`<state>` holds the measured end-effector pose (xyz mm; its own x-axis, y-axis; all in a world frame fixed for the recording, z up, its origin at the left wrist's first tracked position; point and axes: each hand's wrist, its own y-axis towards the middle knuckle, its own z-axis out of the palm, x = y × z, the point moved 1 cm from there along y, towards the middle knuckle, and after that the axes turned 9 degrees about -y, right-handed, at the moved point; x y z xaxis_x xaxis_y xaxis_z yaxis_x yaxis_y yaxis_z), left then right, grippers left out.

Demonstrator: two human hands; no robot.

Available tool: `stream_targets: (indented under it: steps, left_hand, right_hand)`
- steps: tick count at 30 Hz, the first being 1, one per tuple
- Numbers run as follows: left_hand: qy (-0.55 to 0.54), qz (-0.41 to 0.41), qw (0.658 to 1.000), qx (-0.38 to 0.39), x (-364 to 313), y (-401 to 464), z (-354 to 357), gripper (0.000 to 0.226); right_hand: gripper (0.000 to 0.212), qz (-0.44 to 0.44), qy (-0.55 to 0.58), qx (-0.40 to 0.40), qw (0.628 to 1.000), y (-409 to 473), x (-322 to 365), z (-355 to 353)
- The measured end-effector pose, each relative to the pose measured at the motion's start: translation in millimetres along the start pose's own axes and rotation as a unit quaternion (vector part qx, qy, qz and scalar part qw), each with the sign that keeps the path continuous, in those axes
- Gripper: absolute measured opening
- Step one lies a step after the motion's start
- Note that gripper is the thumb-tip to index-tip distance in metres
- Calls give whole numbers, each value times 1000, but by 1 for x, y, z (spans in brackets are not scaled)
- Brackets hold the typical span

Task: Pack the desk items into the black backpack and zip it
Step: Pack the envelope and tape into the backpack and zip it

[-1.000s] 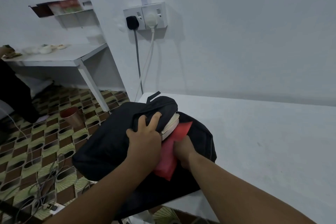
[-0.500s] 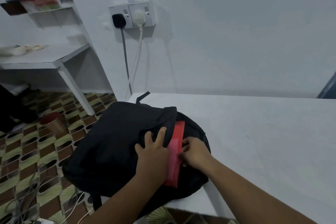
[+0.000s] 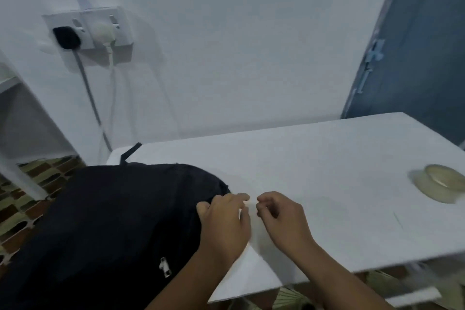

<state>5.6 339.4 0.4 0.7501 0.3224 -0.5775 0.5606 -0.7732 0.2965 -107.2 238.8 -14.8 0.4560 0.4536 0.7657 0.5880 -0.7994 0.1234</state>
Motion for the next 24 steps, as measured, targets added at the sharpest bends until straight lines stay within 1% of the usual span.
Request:
stream_targets:
  steps: [4, 8, 12, 15, 17, 19, 21, 24]
  left_hand:
    - [-150, -29, 988, 38, -43, 24, 30, 20]
    - [-183, -16, 979, 91, -99, 48, 72, 17]
    - [-196, -4, 971, 139, -159, 66, 130, 16]
    - [-217, -16, 961, 172, -203, 74, 179, 17]
    - [-237, -24, 952, 191, -231, 78, 211, 18]
    - [-250, -26, 944, 213, -256, 80, 240, 25]
    - [-247, -32, 939, 238, -277, 84, 265, 39]
    - [-233, -56, 933, 270, -294, 91, 293, 63]
  right_hand:
    - [13, 71, 17, -62, 995, 2, -43, -63]
    - [12, 113, 25, -121, 986, 2, -90, -132]
    - [12, 143, 19, -171, 975, 4, -148, -205]
    - [12, 156, 5, -187, 970, 5, -193, -254]
    - [17, 168, -8, -198, 966, 7, -225, -283]
    - [25, 175, -3, -217, 960, 8, -255, -305]
    - [34, 192, 10, -230, 954, 9, -278, -320]
    - [57, 221, 15, -199, 955, 14, -302, -328]
